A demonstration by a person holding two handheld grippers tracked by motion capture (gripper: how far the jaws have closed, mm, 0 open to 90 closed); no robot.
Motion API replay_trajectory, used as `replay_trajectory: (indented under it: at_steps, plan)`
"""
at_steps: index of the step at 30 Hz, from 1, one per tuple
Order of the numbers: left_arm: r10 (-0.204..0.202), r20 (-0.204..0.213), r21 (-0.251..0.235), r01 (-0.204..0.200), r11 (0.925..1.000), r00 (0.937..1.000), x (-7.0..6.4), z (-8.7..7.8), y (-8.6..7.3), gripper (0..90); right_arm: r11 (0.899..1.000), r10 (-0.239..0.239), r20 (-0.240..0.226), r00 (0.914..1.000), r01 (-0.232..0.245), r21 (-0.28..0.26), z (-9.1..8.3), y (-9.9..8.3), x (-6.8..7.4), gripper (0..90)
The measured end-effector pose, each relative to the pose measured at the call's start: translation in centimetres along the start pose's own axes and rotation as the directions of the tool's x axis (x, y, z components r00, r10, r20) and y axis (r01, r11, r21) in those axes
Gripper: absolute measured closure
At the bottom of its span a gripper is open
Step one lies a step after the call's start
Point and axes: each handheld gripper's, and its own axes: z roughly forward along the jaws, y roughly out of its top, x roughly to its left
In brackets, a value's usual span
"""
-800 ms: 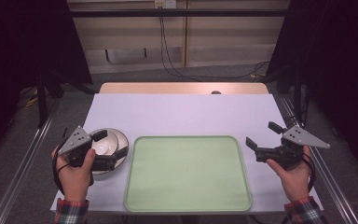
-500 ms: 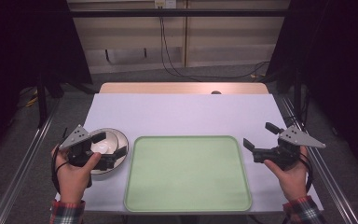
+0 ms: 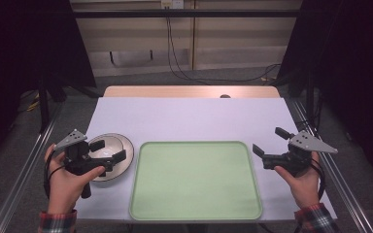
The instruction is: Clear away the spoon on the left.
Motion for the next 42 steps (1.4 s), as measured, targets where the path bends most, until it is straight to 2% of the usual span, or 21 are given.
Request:
replay_trajectory:
  at_steps: [9,15,16,18,29,32,35,37,38,39,42]
  plan:
    - [0.014,-0.048,0.019,-0.013,0.9997,0.9987,-0.1,-1.2,0.6,3.2,1.0,0.004,-0.009,0.9999,-0.004,-0.004,0.0,0.0,0.0,1.9]
    - [-0.008,-0.075,0.041,0.011,0.9991,0.9971,0.2,-2.0,0.7,5.6,1.0,0.002,-0.004,1.0,-0.002,-0.009,0.0,0.0,-0.1,2.0]
    - [0.006,-0.077,0.056,-0.002,0.9985,0.997,0.3,-2.1,0.7,6.6,1.0,0.001,-0.008,1.0,-0.001,-0.009,0.0,0.0,-0.1,2.0]
    - [-0.005,-0.083,0.06,0.01,0.9981,0.9965,0.3,-2.2,0.7,9.7,1.0,0.002,-0.009,1.0,-0.002,-0.011,0.0,0.1,0.0,2.2]
    - [-0.009,-0.126,0.117,0.024,0.9928,0.992,0.7,-2.7,0.6,17.5,1.0,-0.004,-0.013,0.9999,0.003,-0.009,0.0,0.0,0.0,2.2]
    - [-0.016,-0.156,0.142,0.039,0.9891,0.9876,0.8,-2.9,0.6,18.9,1.0,-0.001,-0.008,1.0,0.001,-0.01,0.0,0.1,0.0,2.2]
    - [-0.018,-0.169,0.166,0.046,0.9851,0.9854,0.9,-3.0,0.4,22.2,1.0,-0.001,-0.011,0.9999,0.001,-0.009,0.1,0.0,0.1,2.2]
    - [-0.015,-0.205,0.183,0.054,0.9816,0.9786,1.0,-3.0,0.3,22.6,1.0,-0.003,-0.015,0.9999,0.003,-0.013,0.1,0.1,0.1,2.2]
    - [-0.015,-0.205,0.183,0.054,0.9816,0.9786,1.0,-3.0,0.3,22.6,1.0,-0.003,-0.017,0.9999,0.003,-0.013,0.1,0.1,0.1,2.2]
    - [-0.02,-0.209,0.199,0.062,0.978,0.9777,1.1,-3.0,0.2,22.6,1.0,-0.003,-0.017,0.9999,0.003,-0.013,0.1,0.1,0.1,2.2]
    - [-0.014,-0.245,0.223,0.071,0.9721,0.9694,1.3,-3.1,-0.1,22.5,1.0,-0.002,-0.016,0.9999,0.002,-0.012,0.1,0.1,0.1,2.2]
